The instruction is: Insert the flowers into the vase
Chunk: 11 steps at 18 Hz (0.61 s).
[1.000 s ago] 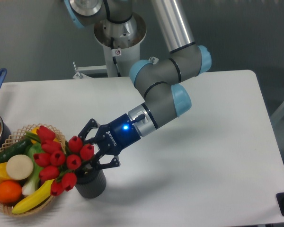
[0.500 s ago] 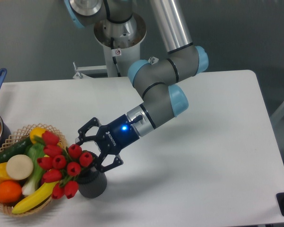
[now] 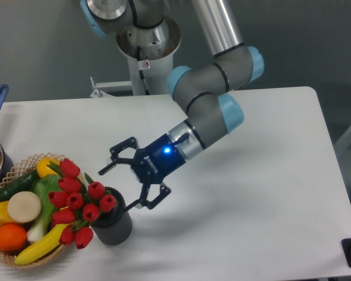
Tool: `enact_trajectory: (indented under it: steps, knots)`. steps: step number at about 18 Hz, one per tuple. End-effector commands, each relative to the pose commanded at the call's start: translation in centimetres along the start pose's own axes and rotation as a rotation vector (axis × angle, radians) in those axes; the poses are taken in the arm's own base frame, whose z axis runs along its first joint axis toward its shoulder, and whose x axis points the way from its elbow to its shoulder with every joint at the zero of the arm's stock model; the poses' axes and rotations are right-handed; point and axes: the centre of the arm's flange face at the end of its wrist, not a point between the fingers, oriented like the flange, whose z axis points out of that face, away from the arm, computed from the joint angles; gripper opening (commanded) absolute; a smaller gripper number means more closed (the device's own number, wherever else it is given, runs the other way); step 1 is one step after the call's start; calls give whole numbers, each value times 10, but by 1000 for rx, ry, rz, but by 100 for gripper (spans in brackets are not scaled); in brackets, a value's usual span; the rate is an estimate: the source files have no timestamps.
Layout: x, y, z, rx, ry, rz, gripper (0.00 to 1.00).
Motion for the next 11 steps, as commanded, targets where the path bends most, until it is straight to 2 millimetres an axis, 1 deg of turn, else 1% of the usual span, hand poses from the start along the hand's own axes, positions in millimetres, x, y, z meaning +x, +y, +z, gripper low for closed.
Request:
enact_trajectory:
  steps: [3, 6, 9, 11]
  knots:
    - [-15, 4, -29, -68, -82, 2, 100]
    - [-22, -4, -56, -208, -190, 36, 100]
    - [-32, -8, -75, -419, -312, 72, 100]
    - [-36, -7, -82, -524, -367, 77, 100]
